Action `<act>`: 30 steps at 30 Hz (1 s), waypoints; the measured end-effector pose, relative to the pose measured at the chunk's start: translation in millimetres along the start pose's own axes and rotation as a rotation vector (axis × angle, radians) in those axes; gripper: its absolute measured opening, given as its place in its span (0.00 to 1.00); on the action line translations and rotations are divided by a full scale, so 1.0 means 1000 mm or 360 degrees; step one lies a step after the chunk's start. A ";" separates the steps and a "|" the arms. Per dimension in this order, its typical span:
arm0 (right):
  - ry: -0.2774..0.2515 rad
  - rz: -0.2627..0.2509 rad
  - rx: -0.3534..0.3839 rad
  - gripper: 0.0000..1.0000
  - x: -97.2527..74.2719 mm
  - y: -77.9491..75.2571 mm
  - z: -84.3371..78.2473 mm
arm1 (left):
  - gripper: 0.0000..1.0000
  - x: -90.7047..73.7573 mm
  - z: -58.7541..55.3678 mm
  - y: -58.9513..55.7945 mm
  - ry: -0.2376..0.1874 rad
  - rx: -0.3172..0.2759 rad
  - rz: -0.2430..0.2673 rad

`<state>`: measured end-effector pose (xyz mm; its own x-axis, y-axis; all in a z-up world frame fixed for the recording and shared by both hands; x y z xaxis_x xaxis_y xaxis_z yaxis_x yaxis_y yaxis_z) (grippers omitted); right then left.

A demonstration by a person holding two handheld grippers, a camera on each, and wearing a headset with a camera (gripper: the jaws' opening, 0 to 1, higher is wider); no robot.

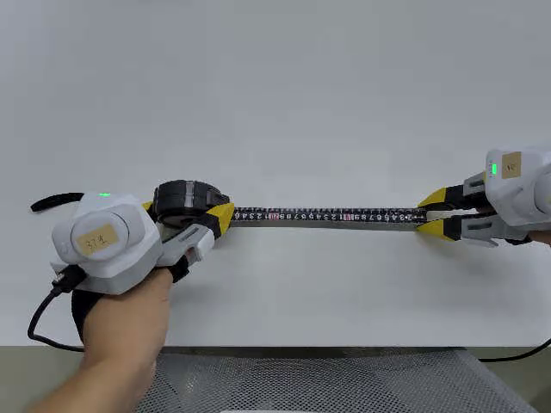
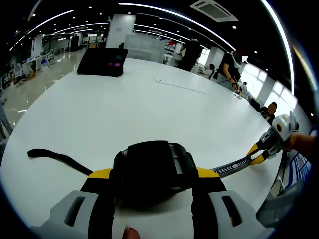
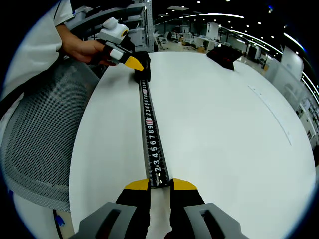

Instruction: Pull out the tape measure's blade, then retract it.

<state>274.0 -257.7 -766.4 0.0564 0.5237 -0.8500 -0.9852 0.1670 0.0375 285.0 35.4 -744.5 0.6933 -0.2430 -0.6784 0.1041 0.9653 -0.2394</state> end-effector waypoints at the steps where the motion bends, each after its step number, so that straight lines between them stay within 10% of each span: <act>1: -0.0005 0.0004 0.0003 0.11 0.001 0.000 0.002 | 0.58 0.000 0.000 0.000 0.0000 0.0001 0.0000; 30: -0.0125 0.0091 -0.0042 0.10 0.028 0.006 0.050 | 0.58 0.000 -0.001 0.001 0.0002 -0.0037 -0.0030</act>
<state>278.1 -200.5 -763.9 0.0114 0.5958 -0.8031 -0.9911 0.1134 0.0701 284.7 36.6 -745.7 0.6907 -0.2610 -0.6744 0.1003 0.9581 -0.2682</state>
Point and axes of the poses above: the centre of the closed fingertips' face, and the gripper's own axes: x roughly forward along the fingers, y roughly to its left, z roughly out of its top, the point moved 1 cm from there along -x, roughly backward along the fingers, and after that the axes turned 4 degrees about y, right-handed, at the moved point
